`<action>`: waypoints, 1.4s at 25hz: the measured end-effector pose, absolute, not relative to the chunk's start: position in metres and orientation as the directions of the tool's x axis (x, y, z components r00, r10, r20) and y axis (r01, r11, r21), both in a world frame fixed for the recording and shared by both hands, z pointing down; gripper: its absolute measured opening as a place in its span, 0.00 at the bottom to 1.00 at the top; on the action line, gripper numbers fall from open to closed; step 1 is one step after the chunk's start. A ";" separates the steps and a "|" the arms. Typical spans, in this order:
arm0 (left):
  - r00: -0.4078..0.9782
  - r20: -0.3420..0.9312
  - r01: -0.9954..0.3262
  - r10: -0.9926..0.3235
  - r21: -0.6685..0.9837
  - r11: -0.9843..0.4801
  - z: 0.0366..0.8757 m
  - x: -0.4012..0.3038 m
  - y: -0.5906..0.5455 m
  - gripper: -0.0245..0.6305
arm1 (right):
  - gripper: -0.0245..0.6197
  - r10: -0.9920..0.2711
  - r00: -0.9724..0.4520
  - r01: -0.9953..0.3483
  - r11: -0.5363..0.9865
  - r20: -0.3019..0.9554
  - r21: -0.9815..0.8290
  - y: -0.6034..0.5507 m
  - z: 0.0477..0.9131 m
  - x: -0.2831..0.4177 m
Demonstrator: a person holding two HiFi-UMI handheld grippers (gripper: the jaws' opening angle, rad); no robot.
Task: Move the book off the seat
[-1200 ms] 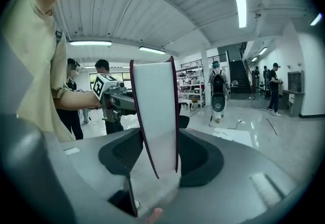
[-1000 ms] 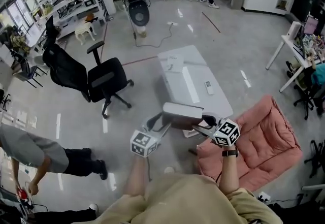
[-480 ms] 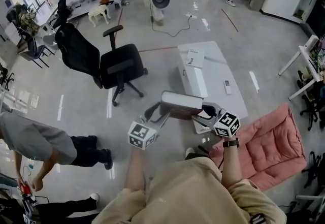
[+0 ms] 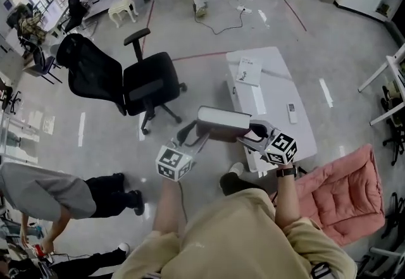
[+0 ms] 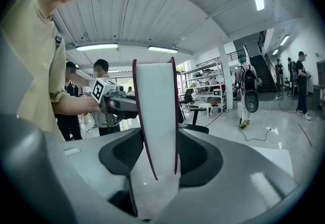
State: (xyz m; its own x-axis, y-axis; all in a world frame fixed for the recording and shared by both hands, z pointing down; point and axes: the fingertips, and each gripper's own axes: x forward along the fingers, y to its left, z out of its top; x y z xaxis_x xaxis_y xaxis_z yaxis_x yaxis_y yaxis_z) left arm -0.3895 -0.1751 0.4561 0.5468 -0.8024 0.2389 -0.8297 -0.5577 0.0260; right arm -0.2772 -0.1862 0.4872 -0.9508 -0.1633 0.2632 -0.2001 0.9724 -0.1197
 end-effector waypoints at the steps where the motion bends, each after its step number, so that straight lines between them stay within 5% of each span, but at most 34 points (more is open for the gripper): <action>1: 0.549 0.251 -0.827 -0.797 0.022 -0.562 0.456 -0.384 -0.195 0.36 | 0.36 -0.163 -0.950 -0.199 0.973 0.268 -0.116 -0.205 0.487 -0.272; 11: 0.621 0.308 -0.762 -0.720 0.026 -0.647 0.465 -0.290 -0.358 0.36 | 0.37 -0.233 -0.945 -0.279 0.941 0.228 -0.194 -0.356 0.502 -0.180; 24: 0.791 0.431 -0.542 -0.435 0.161 -0.825 0.550 -0.158 -0.427 0.36 | 0.37 -0.484 -0.841 -0.539 0.709 0.242 -0.455 -0.381 0.589 -0.057; 35: 0.810 0.469 -0.519 -0.353 0.290 -0.804 0.608 -0.157 -0.467 0.36 | 0.37 -0.495 -0.812 -0.576 0.597 0.309 -0.559 -0.411 0.638 -0.056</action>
State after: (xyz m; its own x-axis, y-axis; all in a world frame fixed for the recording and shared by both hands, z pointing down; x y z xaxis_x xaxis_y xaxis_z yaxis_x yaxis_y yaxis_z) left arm -0.1568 -0.4671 0.6081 0.8096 -0.3529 0.4691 -0.5187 -0.8042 0.2901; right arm -0.0564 -0.4110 0.6383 -0.8124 -0.4946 0.3089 -0.5757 0.5966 -0.5592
